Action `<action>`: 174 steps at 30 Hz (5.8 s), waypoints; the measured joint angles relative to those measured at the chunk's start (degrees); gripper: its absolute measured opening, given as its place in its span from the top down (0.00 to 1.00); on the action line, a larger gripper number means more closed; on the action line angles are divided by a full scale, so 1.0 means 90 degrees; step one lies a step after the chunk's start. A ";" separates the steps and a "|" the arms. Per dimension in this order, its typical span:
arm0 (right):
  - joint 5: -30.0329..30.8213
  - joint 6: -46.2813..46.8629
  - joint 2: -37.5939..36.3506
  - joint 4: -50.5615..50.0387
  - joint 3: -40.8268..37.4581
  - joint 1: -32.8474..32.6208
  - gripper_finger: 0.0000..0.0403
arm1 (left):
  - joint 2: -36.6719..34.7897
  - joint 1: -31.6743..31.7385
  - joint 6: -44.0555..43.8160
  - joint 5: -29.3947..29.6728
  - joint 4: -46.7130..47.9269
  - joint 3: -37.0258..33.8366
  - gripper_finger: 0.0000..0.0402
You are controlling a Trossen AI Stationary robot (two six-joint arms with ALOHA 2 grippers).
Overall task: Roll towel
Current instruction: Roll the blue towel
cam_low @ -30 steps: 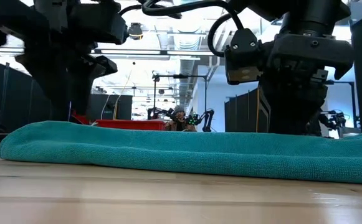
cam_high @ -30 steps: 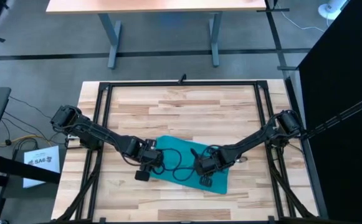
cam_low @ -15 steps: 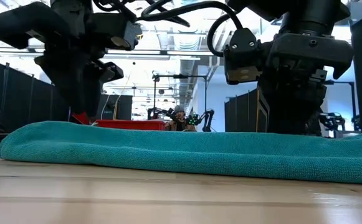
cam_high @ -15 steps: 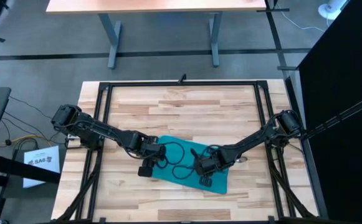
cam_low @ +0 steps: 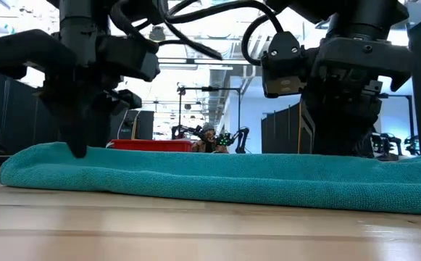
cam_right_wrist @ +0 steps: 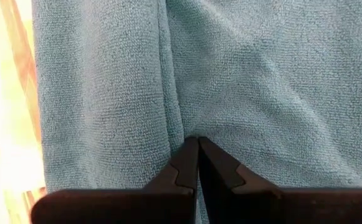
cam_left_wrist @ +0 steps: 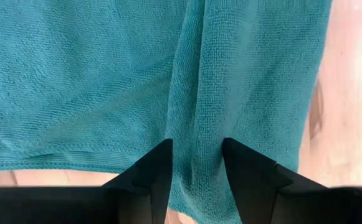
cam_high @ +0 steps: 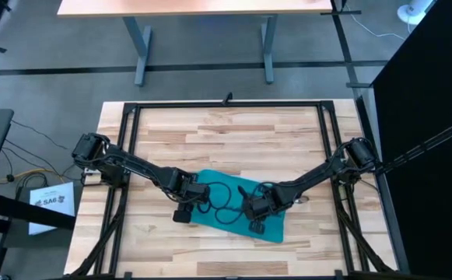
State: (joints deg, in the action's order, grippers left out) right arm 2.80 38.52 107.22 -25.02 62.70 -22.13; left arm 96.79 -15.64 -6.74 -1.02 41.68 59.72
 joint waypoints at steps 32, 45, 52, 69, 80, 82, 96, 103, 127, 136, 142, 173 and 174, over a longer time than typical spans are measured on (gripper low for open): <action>-0.0002 -0.0170 0.0000 -0.0021 0.0000 -0.0036 1.00 | -0.0024 0.0623 0.0390 0.0115 0.0104 0.0220 1.00; -0.0002 -0.0192 0.0000 -0.0017 0.0000 -0.0039 1.00 | -0.0017 0.0750 0.0459 0.0111 0.0034 0.0000 0.97; 0.0001 -0.0259 -0.0014 -0.0033 0.0000 -0.0039 1.00 | -0.0010 0.0748 0.0461 0.0283 0.0527 0.0249 0.81; 0.1023 0.0862 -0.0648 -0.0916 0.0527 -0.1275 1.00 | 0.0047 -0.0256 0.0598 0.1136 0.0692 0.0977 0.73; 0.0745 0.1578 0.0143 -0.1066 0.0477 -0.1575 1.00 | 0.0108 -0.0057 0.0060 0.1074 -0.0181 0.0068 0.73; 0.0744 0.1605 0.0184 -0.1201 0.0446 -0.1606 1.00 | 0.0106 -0.0034 -0.0155 0.1021 -0.0416 -0.0092 0.73; 0.0751 0.1001 0.0143 -0.1665 0.0282 -0.2147 1.00 | 0.0102 -0.0792 -0.3275 0.1118 -0.0957 -0.0466 0.73; 0.0720 0.1049 0.0121 -0.1670 0.0279 -0.2601 1.00 | 0.0102 -0.1276 -0.4099 0.1317 -0.0790 -0.0464 0.73; 0.0844 0.2676 -0.0940 -0.1976 0.1000 -0.2807 0.68 | 0.0482 -0.2065 -0.1319 0.1764 0.0726 0.2136 0.71; 0.0841 0.2561 -0.0921 -0.2266 0.0760 -0.2795 0.48 | 0.1858 -0.2201 -0.1693 0.1799 0.0733 0.2631 0.65; 0.0778 0.2364 -0.0710 -0.2196 0.0685 -0.2903 0.45 | 0.2220 -0.2165 -0.1689 0.2056 0.0795 0.2908 0.65; 0.0414 0.2766 0.0482 -0.2185 0.0753 -0.3077 0.49 | 0.2351 -0.2206 -0.1421 0.1942 0.0680 0.2902 0.66; 0.0414 0.2766 0.0483 -0.2185 0.0753 -0.3065 0.49 | 0.2399 -0.2212 -0.1421 0.1972 0.0663 0.2891 0.66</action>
State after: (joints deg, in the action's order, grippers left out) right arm 6.53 63.42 111.57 -44.69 69.47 -49.72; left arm 118.38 -35.54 -19.53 16.72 47.65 85.74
